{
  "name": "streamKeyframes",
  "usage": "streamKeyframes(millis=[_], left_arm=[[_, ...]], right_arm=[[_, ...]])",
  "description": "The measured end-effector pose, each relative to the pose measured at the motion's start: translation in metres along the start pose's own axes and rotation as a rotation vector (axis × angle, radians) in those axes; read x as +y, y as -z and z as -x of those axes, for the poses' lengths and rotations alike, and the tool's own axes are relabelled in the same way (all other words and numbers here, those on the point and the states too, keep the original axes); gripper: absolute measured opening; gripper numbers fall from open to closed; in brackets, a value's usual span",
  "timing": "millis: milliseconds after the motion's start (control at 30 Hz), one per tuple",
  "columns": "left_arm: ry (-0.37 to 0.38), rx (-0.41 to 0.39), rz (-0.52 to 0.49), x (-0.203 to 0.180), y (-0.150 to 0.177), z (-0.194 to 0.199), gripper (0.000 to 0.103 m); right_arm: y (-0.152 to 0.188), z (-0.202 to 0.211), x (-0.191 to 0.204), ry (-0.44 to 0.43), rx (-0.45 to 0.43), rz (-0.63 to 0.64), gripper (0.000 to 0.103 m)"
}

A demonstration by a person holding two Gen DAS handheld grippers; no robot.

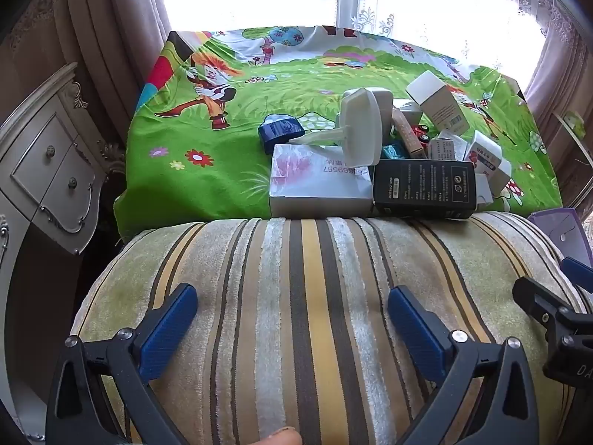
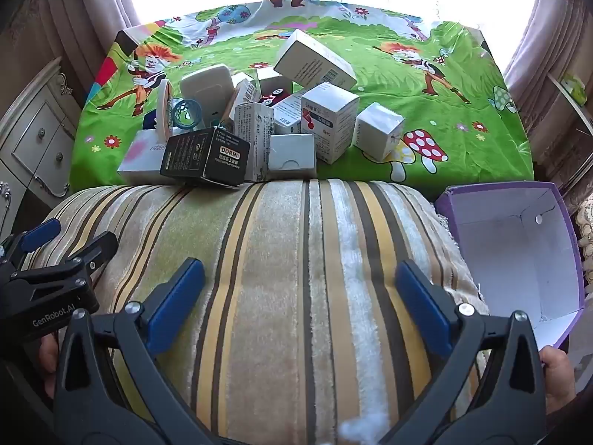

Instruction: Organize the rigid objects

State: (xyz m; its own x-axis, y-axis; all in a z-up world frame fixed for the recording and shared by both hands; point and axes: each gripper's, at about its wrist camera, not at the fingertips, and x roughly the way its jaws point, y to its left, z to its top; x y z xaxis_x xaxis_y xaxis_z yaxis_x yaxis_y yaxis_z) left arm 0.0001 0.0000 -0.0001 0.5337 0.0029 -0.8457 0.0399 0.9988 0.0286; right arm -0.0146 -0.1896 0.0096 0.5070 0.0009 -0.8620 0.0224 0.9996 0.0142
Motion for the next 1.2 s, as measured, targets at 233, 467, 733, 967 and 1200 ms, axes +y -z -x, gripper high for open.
streamKeyframes(millis=[233, 467, 733, 967, 1200], left_arm=[[0.006, -0.001, 0.004, 0.0001, -0.0001, 0.0, 0.103], [0.007, -0.001, 0.005, 0.0012, 0.0021, 0.001, 0.103], [0.007, -0.003, 0.008, 0.0009, 0.0011, 0.0003, 0.103], [0.008, -0.003, 0.008, 0.0009, 0.0012, 0.0001, 0.103], [0.008, -0.003, 0.008, 0.001, 0.0011, 0.0002, 0.103]], right_arm=[[0.0003, 0.0003, -0.0008, -0.005, -0.006, -0.002, 0.103], [0.0004, 0.0003, -0.0005, 0.0, -0.005, 0.0, 0.103], [0.0012, -0.0019, -0.0009, -0.002, -0.006, 0.003, 0.103], [0.0009, -0.0003, -0.0012, -0.002, -0.008, 0.003, 0.103], [0.0031, 0.0013, -0.0013, -0.01, -0.029, -0.001, 0.103]])
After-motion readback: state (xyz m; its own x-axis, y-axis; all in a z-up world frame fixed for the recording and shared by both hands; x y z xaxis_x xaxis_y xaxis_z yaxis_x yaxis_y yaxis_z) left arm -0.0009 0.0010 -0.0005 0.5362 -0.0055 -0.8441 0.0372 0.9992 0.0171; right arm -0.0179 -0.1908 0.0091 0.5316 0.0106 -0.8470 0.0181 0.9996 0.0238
